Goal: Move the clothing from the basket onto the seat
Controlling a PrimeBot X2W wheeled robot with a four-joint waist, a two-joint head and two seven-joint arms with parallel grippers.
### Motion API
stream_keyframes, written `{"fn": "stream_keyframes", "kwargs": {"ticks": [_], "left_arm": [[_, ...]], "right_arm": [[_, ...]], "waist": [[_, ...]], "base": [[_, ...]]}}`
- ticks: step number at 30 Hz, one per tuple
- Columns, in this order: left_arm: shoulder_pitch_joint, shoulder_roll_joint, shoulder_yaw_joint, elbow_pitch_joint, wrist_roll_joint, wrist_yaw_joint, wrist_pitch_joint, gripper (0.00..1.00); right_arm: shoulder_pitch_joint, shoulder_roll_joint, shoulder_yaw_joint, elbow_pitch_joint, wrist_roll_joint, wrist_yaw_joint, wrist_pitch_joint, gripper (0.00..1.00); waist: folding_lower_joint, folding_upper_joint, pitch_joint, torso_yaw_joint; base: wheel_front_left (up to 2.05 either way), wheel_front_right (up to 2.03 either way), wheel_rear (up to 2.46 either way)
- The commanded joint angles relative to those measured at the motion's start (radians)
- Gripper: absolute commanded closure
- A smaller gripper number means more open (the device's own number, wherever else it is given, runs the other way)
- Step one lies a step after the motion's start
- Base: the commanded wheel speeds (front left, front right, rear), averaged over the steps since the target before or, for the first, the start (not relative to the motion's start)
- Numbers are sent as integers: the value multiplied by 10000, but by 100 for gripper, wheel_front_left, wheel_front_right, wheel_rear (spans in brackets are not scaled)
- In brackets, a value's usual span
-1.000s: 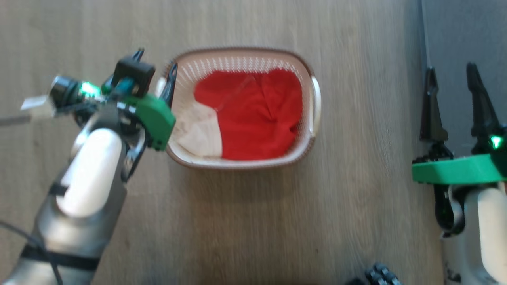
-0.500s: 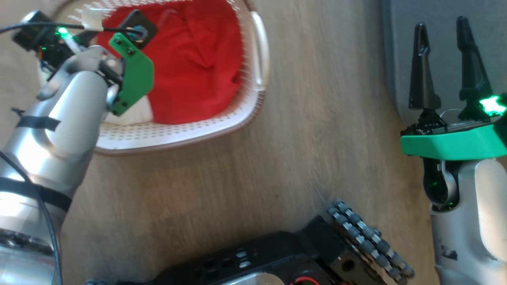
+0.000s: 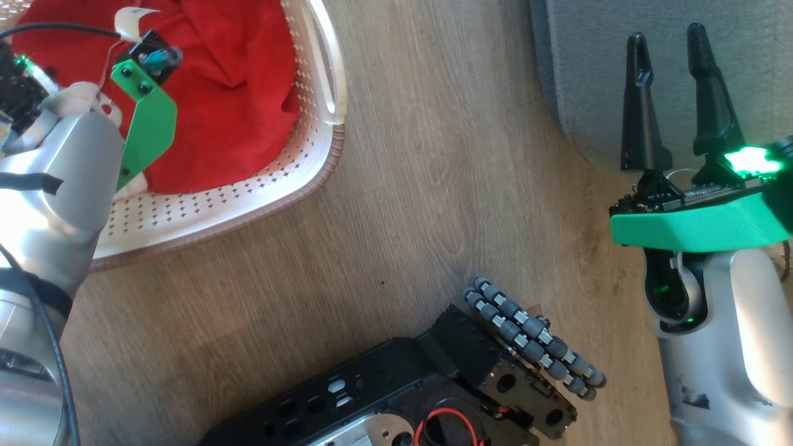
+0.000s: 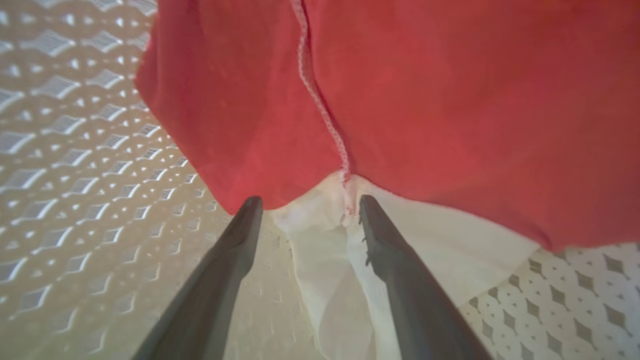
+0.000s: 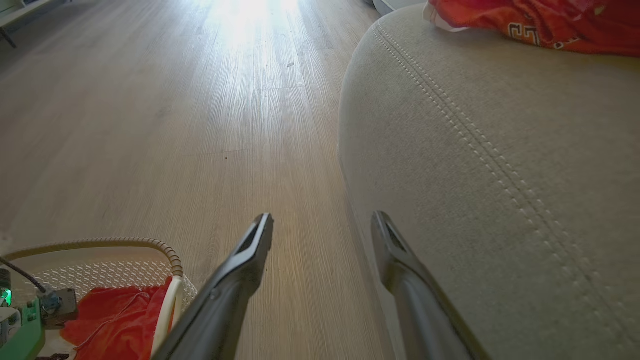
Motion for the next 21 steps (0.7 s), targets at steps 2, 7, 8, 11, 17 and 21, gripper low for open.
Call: {"fn": "stream_keyframes", "kwargs": {"ticks": [2,7,8,11,17,21], "left_arm": [[14,209,109,53,-1,72,140,0],[67,43,73,287,-214,0,34,0],[75,21,103,335,-287,0,-11,0],[109,-55,120,481,-433,0,-102,0],[88,-288,215,761,-773,15,-263,0],[113,-452,279,1018,-1013,106,-449,0]], "right_arm": [[510,-45,131,-300,174,-4,-67,0],[712,-45,81,-315,251,-4,-67,0],[737,-45,73,-328,265,-4,-67,0],[845,-45,38,-374,289,-4,-67,0],[1027,-45,-55,-437,222,-4,-67,0],[1118,-45,-82,-464,173,-4,-67,0]], "waist": [[0,1,-19,-108],[0,1,-2,-144],[0,1,7,-145],[0,1,37,-128],[0,1,207,-8],[0,1,259,42]], "base": [[0,0,0],[0,0,0],[0,0,0],[0,0,0],[0,0,0],[0,0,0]]}}
